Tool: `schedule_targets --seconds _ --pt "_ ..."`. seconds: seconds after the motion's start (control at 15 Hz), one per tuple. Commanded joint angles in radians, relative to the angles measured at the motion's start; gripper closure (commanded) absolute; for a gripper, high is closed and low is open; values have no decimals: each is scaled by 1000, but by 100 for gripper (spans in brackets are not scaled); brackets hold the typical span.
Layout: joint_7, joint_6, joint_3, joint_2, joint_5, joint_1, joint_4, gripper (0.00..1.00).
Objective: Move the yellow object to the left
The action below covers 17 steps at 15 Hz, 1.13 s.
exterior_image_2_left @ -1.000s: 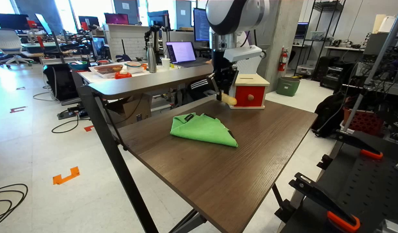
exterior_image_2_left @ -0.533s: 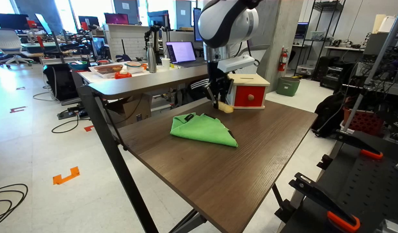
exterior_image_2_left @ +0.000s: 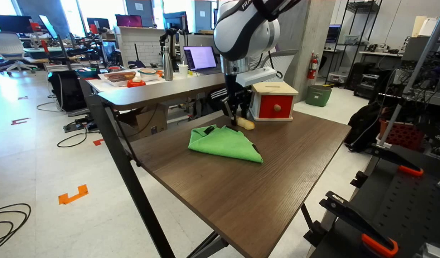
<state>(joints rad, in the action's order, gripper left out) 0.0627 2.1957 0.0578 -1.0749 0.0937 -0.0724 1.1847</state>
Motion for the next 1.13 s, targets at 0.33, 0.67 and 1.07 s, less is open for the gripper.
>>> schedule_targets --seconds 0.33,0.67,1.07 --pt "45 8 -4 100 1 -28 80 0" --pt "70 72 -18 331 -8 -31 308 0" --pt "62 68 -22 437 0 -17 371 0"
